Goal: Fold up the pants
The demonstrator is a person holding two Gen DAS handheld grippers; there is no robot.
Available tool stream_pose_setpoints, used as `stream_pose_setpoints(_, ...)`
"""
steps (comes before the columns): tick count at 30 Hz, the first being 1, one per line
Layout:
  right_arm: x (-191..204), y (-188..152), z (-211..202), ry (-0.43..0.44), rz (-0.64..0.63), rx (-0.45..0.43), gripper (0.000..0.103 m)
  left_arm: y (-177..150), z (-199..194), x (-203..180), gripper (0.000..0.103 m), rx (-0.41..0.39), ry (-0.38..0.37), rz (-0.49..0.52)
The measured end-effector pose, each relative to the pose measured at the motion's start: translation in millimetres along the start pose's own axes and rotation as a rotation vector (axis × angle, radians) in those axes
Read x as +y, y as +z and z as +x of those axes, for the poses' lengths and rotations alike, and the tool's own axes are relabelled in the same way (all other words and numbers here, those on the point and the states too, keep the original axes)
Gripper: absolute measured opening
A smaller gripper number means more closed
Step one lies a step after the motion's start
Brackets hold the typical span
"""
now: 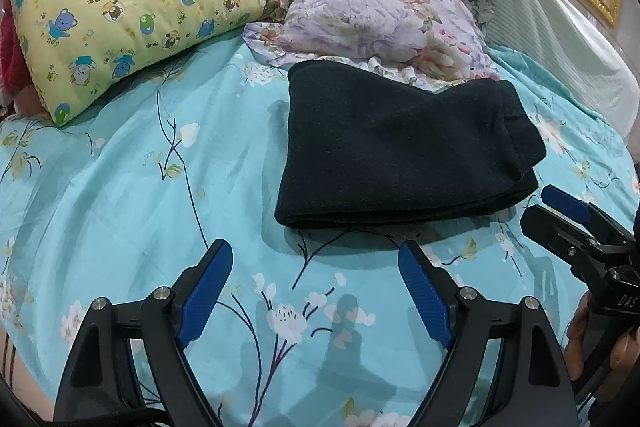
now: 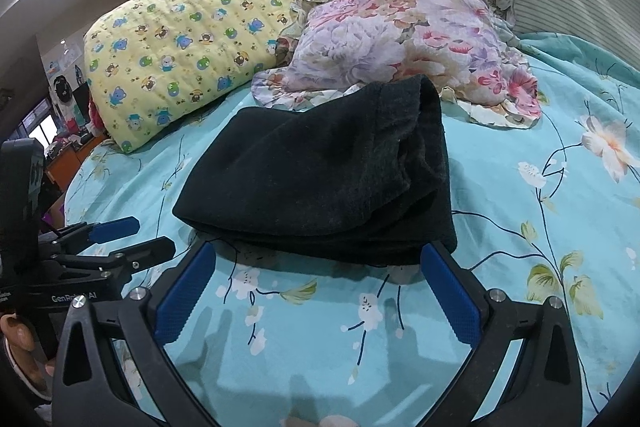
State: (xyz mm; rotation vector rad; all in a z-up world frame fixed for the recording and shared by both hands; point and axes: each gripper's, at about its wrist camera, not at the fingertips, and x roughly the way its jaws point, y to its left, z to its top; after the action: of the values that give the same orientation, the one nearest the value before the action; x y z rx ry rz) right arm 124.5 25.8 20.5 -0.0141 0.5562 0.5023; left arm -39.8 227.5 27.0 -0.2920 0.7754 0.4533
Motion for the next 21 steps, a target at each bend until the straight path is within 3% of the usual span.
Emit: stream_pose_setpoints(21, -0.3, -3.3, 21.9, 0.001, -0.002, 0.025, 0.102, 1.2, 27.9, -0.3, 0.086, 0.039, 0.015, 0.006)
